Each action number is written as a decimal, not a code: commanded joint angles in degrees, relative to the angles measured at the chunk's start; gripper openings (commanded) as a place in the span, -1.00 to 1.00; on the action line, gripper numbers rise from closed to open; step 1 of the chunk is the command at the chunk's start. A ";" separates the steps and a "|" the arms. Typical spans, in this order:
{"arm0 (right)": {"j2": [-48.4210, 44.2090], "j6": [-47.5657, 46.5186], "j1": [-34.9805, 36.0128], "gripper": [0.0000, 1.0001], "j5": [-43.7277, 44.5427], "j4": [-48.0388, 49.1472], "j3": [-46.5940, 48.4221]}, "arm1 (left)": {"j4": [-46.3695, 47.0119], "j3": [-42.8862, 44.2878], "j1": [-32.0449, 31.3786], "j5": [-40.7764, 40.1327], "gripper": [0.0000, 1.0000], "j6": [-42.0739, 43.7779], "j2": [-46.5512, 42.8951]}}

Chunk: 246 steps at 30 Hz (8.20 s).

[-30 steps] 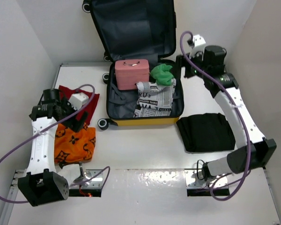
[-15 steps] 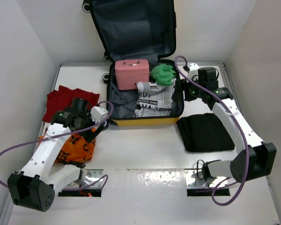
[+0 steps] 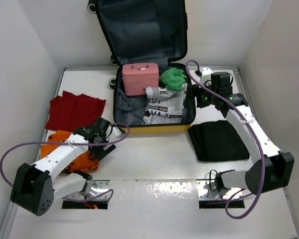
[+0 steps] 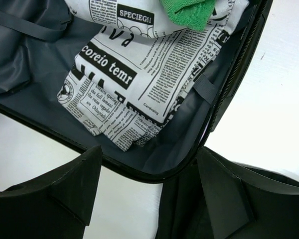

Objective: Pack the luggage

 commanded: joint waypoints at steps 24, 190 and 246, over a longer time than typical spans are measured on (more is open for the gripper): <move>2.26 -1.48 0.45 0.31 -1.33 -0.32 5.20 | 3.09 2.25 9.33 9.09 -0.94 4.46 5.09; 14.89 18.90 18.54 -1.00 20.81 12.33 10.38 | 32.35 33.82 21.20 16.84 0.98 -27.54 7.46; 30.90 20.84 21.28 -0.29 0.59 14.21 19.61 | 28.22 26.26 32.72 20.26 0.98 -26.05 8.42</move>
